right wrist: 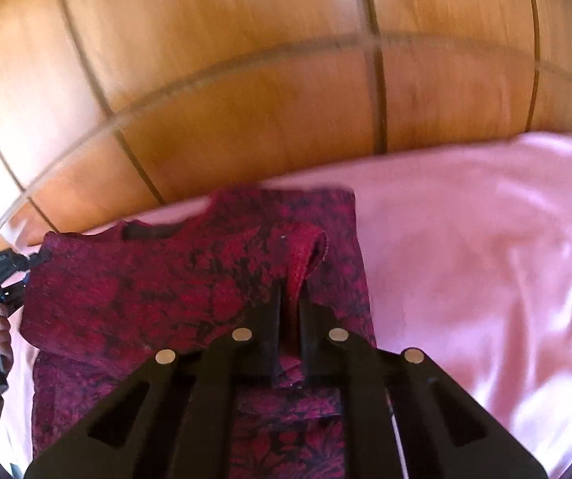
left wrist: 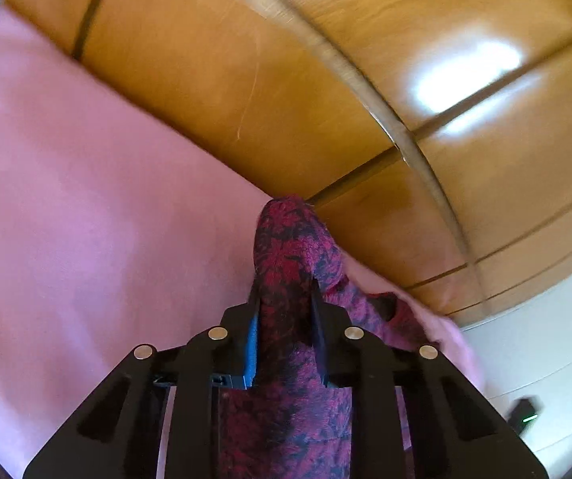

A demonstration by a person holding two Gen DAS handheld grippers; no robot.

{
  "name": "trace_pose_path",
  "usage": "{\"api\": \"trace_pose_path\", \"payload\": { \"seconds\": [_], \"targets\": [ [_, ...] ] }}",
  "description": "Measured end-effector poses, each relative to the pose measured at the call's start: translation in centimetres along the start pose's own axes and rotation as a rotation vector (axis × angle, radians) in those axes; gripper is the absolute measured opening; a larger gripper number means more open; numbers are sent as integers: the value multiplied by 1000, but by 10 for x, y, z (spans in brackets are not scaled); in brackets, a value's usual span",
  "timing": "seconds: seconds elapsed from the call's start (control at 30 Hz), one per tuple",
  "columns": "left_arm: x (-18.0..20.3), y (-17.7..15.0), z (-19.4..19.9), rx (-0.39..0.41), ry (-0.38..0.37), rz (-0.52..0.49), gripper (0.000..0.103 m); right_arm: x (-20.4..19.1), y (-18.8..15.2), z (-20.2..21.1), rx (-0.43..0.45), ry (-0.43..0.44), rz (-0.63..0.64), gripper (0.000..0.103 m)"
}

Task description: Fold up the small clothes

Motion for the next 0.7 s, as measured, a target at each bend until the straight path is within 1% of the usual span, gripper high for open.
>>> {"api": "trace_pose_path", "payload": {
  "seconds": [0.03,0.07,0.1,0.13,0.17,0.2,0.23,0.3,0.33,0.37,0.4,0.43,0.47,0.5,0.53,0.6,0.63,0.7],
  "targets": [
    [3,-6,0,21,66,-49,21,-5,1,4,8,-15,33,6],
    [4,-11,-3,32,124,-84,21,-8,0,4,0,-54,77,6],
    [3,-17,-13,20,201,-114,21,-9,-3,-2,-24,-103,114,5],
    [0,-21,-25,-3,243,-129,21,-7,-6,-10,-47,-123,125,5],
    [-1,-23,-30,-2,258,-134,25,-2,-13,-21,-81,-145,123,6],
    [-1,-23,-33,13,292,-133,38,2,-18,-30,-102,-156,120,7],
    [-1,-21,-31,22,335,-122,49,6,-21,-34,-103,-165,121,7],
    [2,-19,-21,44,352,-109,51,8,-18,-32,-92,-150,88,11],
    [4,-19,-10,79,374,-113,51,8,-16,-30,-88,-138,70,12],
    [6,-20,-2,110,391,-124,51,10,-14,-26,-82,-134,51,17],
    [13,-23,13,166,406,-157,51,13,-13,-20,-78,-140,42,25],
    [20,-25,23,203,396,-186,51,12,-11,-14,-66,-146,39,29],
    [30,-35,37,242,368,-231,51,9,-8,-2,-33,-146,42,33],
    [37,-43,43,255,352,-264,51,4,-7,7,-7,-142,45,35],
    [46,-54,47,265,331,-312,51,0,-6,14,15,-136,46,36],
    [57,-73,47,259,314,-390,51,-16,-4,27,60,-95,52,50],
    [63,-82,40,238,322,-430,51,-28,-6,28,62,-59,68,52],
    [60,-92,18,169,363,-445,51,-46,-12,21,27,-20,107,58]
  ]
}}
Point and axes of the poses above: each gripper's, at about its wrist camera, not at the fingertips, and z roughly against the way its jaws point, x to its right, y to its top, the point moved 4 cm from there along -z, roughly the way its jaws point, and after that the axes turned 14 degrees about y, right-handed, at the moved point
